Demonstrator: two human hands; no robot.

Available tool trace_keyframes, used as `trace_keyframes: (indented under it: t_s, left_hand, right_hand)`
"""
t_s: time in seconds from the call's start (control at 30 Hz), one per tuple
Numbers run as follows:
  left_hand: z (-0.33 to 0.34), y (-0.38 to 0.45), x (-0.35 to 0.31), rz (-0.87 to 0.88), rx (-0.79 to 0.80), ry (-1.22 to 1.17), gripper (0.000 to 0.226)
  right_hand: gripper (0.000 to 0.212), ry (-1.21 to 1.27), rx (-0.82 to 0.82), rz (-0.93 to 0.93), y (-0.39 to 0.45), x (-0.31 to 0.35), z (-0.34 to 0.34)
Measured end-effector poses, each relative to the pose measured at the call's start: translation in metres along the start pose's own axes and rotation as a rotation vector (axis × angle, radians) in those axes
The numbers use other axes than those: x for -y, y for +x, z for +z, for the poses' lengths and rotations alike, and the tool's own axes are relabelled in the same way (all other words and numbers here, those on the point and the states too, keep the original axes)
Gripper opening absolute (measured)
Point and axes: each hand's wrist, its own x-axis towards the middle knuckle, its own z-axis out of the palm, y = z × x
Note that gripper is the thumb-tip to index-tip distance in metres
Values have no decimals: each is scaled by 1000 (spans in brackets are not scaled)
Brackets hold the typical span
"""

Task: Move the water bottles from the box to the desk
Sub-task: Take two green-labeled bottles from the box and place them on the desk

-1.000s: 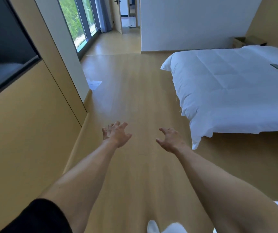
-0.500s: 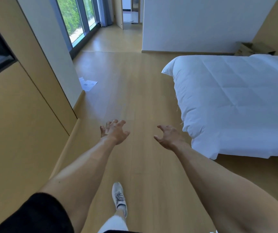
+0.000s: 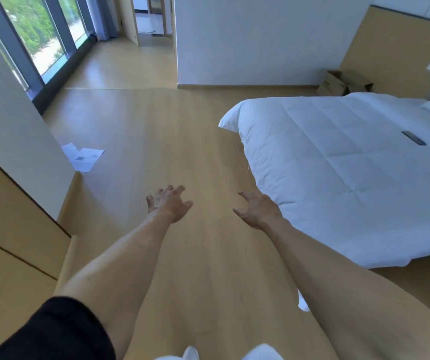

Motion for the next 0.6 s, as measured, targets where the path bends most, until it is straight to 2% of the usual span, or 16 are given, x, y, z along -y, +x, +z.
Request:
trace_keyframes:
  t_s: [0.23, 0.6]
  left_hand:
    - [-24, 99, 7, 20, 3, 16, 55]
    - [-83, 270, 28, -96, -69, 48, 55]
  right_hand:
    - [57, -16, 0, -8, 103, 31, -21]
    - [56, -23, 33, -119, 322, 70, -43]
